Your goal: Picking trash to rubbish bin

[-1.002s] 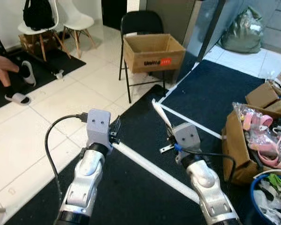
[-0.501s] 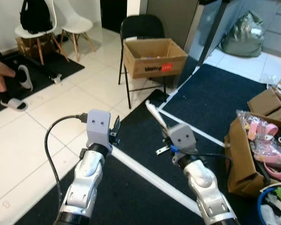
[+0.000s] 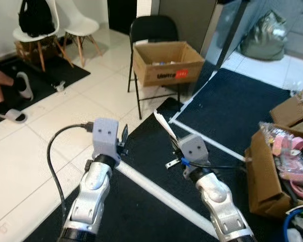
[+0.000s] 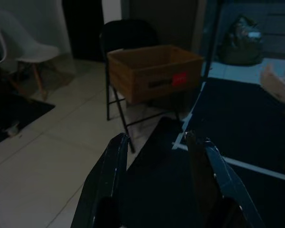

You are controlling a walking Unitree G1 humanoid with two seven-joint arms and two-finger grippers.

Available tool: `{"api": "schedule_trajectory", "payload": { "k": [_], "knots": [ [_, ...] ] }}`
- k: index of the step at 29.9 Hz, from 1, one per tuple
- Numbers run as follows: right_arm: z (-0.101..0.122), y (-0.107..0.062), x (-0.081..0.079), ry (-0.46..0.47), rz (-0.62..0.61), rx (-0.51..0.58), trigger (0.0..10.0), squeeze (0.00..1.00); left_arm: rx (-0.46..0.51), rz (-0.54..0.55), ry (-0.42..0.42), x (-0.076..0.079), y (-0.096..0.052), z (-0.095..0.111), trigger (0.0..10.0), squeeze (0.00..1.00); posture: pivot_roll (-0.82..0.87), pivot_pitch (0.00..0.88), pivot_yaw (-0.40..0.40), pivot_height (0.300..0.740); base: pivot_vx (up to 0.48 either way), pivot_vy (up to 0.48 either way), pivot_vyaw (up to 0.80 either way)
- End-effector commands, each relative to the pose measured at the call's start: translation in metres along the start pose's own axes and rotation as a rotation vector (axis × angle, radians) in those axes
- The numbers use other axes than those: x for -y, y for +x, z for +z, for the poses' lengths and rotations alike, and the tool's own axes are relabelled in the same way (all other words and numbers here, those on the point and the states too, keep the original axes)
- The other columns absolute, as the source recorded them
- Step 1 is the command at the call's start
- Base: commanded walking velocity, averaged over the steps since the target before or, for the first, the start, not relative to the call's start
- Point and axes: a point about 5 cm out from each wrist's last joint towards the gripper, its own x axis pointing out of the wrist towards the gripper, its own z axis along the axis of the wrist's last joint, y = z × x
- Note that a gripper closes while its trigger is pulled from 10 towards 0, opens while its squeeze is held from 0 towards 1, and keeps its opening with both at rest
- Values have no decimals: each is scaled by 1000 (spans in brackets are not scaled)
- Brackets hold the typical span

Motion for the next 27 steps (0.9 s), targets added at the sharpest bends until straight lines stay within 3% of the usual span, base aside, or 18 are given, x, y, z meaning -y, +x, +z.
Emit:
{"api": "schedule_trajectory", "payload": {
  "k": [1, 18, 24, 27],
  "knots": [
    [-3, -2, -3, 16, 7, -21, 10000, 0, -15, 5, 4, 0, -2, -4, 10000, 0, -15, 104, -38, 740, 285, 0, -594],
    [-4, -2, -4, 22, 8, -21, 10000, 0, -16, 6, 2, 0, -2, -4, 10000, 0, -13, 112, -39, 740, 287, 0, -67],
    [-4, -2, -4, 21, 12, -23, 10000, 0, -17, 6, 1, 0, -3, -4, 10000, 0, -14, 113, -40, 740, 287, 0, -722],
    [-4, -2, -3, 19, 13, -23, 10000, 0, -17, 7, -1, 0, -3, -4, 10000, 0, -16, 115, -44, 740, 290, 0, 0]
  ]
}}
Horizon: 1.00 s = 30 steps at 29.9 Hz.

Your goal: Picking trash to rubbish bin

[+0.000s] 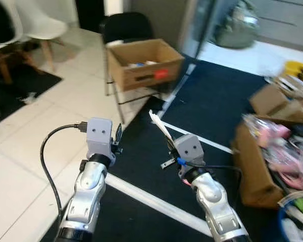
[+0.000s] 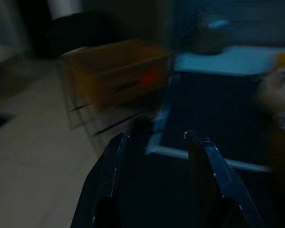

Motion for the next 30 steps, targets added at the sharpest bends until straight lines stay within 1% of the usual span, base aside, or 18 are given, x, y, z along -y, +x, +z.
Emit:
{"api": "schedule_trajectory", "payload": {
  "k": [1, 16, 20, 30],
  "knots": [
    [3, 3, -6, 20, 11, 11, 10000, 0, -16, 20, 7, -5, -4, -4, 10000, 0, -16, 115, -44, 740, 292, 0, 0],
    [3, 4, -6, 22, 8, 8, 10000, 0, -15, 18, 7, -5, -4, -3, 10000, 0, -16, 115, -41, 740, 290, 0, 0],
    [3, 4, -6, 22, 8, 6, 10000, 0, -15, 17, 6, -4, -4, -3, 10000, 0, -17, 115, -41, 740, 292, 0, -584],
    [2, 3, -6, 19, 7, 2, 10000, 0, -16, 16, 7, -4, -4, -3, 10000, 0, -16, 116, -41, 740, 291, 0, -800]
  ]
}}
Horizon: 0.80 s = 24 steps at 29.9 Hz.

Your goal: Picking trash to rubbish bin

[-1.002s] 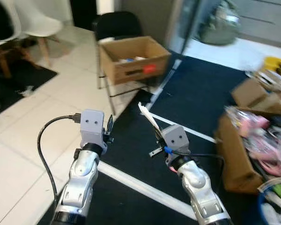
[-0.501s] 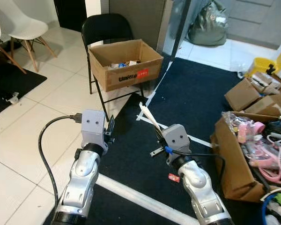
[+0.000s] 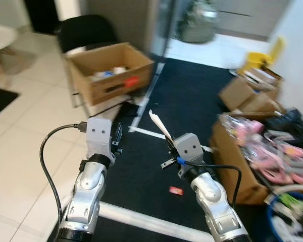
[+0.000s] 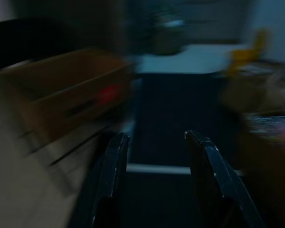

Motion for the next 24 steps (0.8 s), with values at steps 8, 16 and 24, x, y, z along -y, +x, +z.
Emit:
{"api": "schedule_trajectory", "payload": {
  "k": [8, 16, 24],
  "knots": [
    [0, 1, -3, 15, -4, -4, 10000, 0, -20, 6, 1, -2, -3, -4, 10000, 0, -17, 117, -40, 740, 292, 0, -408],
    [-1, 1, -2, 12, -7, -8, 10000, 0, -22, 3, 1, -1, -3, -5, 10000, 0, -17, 119, -40, 740, 292, 0, 0],
    [-1, 1, -3, 16, -8, -11, 10000, 0, -21, 2, 3, -1, -3, -5, 10000, 0, -15, 110, -39, 740, 292, 0, -55]
  ]
}}
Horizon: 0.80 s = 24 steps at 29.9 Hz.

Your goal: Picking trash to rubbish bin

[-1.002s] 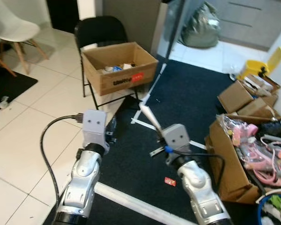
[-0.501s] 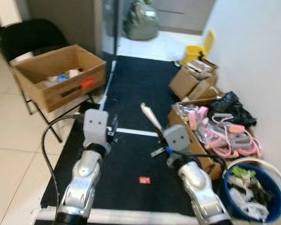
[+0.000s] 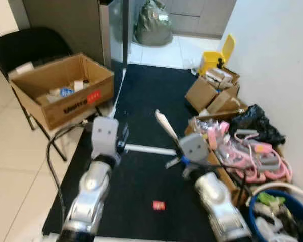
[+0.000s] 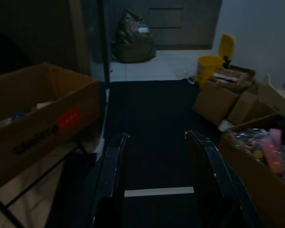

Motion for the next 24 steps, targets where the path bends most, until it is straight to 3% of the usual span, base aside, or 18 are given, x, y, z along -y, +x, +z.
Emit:
{"api": "schedule_trajectory", "payload": {
  "k": [1, 13, 24],
  "knots": [
    [-5, -3, 5, -6, -12, -28, 10000, 0, -21, -11, 4, 2, -2, -4, 10000, 0, -15, 110, -39, 740, 292, 0, -438],
    [-6, -2, 9, -17, -25, -33, 10000, 0, -20, -17, 4, 3, -3, -5, 10000, 0, -17, 98, -40, 740, 291, 0, -633],
    [-7, -2, 8, -17, -26, -35, 10000, 0, -19, -24, 4, 4, -3, -5, 10000, 0, -17, 87, -39, 740, 291, 0, 0]
  ]
}}
